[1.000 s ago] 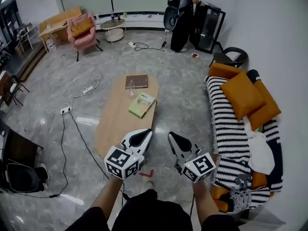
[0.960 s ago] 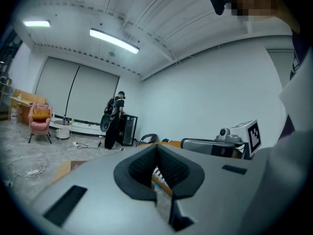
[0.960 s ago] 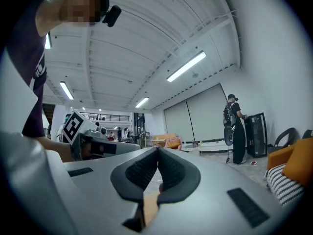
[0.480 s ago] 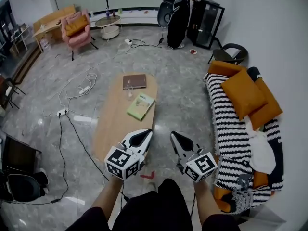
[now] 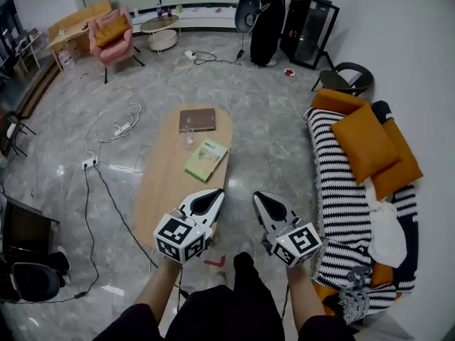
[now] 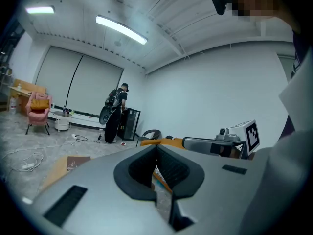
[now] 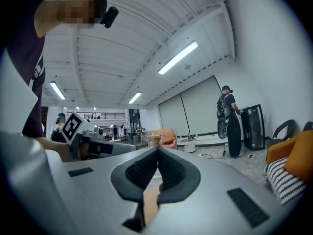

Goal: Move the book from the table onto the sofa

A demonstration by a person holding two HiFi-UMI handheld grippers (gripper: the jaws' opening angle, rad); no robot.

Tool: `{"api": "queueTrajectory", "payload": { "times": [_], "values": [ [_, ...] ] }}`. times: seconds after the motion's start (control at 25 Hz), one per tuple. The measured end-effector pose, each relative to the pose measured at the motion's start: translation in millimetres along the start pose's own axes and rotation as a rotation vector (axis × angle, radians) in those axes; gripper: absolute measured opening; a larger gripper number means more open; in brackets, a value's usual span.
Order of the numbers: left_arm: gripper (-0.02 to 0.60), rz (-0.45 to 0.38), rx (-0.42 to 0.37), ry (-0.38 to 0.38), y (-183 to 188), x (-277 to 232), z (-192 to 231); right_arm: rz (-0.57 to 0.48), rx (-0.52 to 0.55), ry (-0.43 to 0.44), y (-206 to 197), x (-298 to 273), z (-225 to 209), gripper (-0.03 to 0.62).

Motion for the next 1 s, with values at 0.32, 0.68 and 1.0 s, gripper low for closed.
{"api": "queueTrajectory", "payload": {
  "times": [0.32,0.68,1.0],
  "values": [
    [0.015,0.021,0.016,0.053,3,-64,29,0.017,-0.039,0.037,2,-36,-70,0.023],
    [0.015,0.023,0.009,0.152,12,-118,50,0.045,-0.081,0.112,5,-69,-132,0.023],
    [0.015,0.019,0.015,0.261,17,-120,77,0.061,-0.101,0.192,5,-105,-148,0.023]
  ]
}}
Point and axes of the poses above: the fingertips, and each gripper's own axes: x backward along the fingers, z to its left, y out of its top, the point moved 5 cm from there along x, backward along the fingers, and after that the axes turned 9 degrees about -z, right-handed, at the moved point
